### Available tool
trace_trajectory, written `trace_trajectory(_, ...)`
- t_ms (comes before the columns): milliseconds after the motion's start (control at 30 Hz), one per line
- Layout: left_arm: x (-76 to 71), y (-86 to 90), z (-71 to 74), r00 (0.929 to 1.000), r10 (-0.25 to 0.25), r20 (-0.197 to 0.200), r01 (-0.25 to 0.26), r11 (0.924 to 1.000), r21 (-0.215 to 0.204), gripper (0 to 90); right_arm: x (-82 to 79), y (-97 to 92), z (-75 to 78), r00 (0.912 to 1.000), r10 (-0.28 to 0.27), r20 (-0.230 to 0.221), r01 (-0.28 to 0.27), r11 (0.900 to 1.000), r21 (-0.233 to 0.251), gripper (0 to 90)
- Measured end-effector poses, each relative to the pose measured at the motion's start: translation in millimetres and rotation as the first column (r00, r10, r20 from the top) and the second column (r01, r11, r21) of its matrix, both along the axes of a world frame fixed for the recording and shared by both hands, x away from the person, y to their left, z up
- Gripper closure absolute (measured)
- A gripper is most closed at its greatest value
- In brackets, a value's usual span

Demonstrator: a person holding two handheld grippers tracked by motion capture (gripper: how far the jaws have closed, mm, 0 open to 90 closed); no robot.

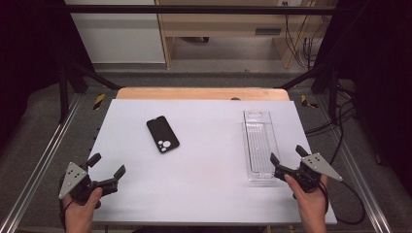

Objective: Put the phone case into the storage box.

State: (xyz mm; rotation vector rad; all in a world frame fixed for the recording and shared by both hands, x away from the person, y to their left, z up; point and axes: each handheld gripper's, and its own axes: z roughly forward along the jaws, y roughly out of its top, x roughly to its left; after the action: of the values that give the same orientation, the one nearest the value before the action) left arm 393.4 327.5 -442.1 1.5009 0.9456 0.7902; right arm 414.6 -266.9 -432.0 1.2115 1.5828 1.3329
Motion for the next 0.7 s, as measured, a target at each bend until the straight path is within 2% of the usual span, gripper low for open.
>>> trace_trajectory(267, 0.6, -1.1, 0.1, 1.0000, 0.004, -0.002, -0.004, 1.0000, 0.006, 1.9, -2.3, -1.8, 1.5, 0.9998, -0.019, -0.010, 0.019, 0.9998, 0.007, 6.8)
trace_trajectory(500, 0.6, -1.0, -0.2, 0.9999, 0.010, -0.006, -0.010, 0.9999, 0.009, 2.2, -4.7, 4.7, 4.2, 0.9999, -0.014, -0.004, 0.014, 0.9997, -0.019, 7.4)
trace_trajectory(533, 0.8, -0.4, -0.1, 0.9999, 0.012, -0.005, -0.012, 0.9998, 0.013, 2.2, -5.1, 5.6, 4.7, 0.9999, -0.010, -0.003, 0.010, 0.9999, -0.013, 7.4)
trace_trajectory(633, 1.1, -0.2, -0.1, 0.9998, 0.017, -0.005, -0.017, 0.9998, 0.013, 2.2, -7.5, 8.6, 8.3, 0.9999, 0.009, -0.008, -0.009, 0.9980, 0.062, 6.2)
trace_trajectory(700, 1.1, -0.5, -0.3, 0.9998, 0.018, -0.006, -0.017, 0.9998, 0.014, 2.2, -8.9, 11.4, 9.6, 0.9998, 0.018, -0.005, -0.018, 0.9978, 0.064, 6.2)
